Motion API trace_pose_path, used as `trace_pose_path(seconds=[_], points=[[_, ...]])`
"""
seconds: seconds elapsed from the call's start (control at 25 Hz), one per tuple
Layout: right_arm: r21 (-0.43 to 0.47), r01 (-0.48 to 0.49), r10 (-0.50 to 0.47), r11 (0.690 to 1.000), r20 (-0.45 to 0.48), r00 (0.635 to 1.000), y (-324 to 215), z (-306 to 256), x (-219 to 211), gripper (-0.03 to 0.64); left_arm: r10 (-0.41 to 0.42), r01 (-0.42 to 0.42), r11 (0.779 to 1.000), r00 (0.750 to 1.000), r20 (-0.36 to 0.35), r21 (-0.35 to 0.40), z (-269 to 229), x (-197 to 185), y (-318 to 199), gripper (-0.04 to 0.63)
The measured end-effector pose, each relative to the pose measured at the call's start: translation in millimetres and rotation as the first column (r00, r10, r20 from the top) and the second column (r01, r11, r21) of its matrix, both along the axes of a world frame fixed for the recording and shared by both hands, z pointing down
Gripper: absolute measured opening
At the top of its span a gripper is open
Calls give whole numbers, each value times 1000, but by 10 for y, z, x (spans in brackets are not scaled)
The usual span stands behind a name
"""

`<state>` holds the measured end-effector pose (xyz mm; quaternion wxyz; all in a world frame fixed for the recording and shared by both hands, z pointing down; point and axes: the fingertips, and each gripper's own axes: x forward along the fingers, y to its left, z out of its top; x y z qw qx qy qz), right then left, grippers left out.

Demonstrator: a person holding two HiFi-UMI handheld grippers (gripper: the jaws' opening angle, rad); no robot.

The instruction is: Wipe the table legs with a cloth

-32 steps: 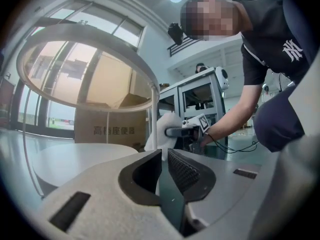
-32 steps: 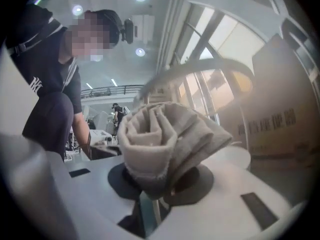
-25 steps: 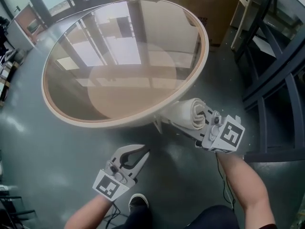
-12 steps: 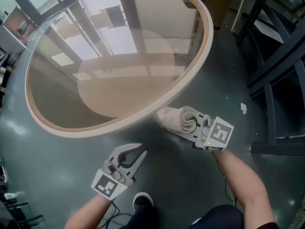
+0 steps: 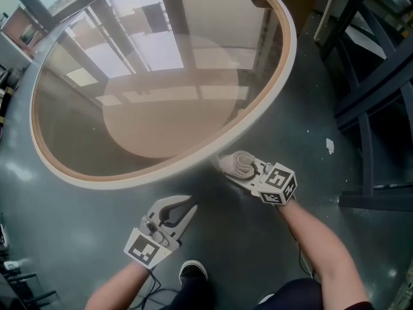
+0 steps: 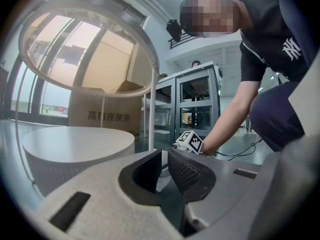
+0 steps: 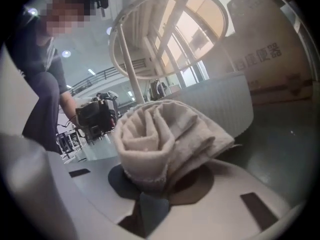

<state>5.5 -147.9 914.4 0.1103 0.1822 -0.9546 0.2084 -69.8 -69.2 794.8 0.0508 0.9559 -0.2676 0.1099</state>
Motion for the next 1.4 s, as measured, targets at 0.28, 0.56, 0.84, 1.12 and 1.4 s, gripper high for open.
trace_pose_path(seconds=[0.28,0.56,0.84,1.12,1.4], points=[[194,-2,-33,981,179,983,373,-1714,129,86,-40,42,997,999,-29,72,-449,103,111,29],[250,-83,-30,965,418,908,369,-2981,1,86,-33,39,986,999,-40,161,-883,213,241,31],[268,-105,-4,958,377,926,236,-2665,-57,86,-38,38,992,999,-1,122,-717,118,217,31],[206,-94,38,974,262,964,105,-1651,-13,86,-16,15,998,1000,15,58,-314,87,62,29],[65,-117,107,991,142,984,29,-379,16,87,39,-40,999,998,55,13,47,30,38,29]])
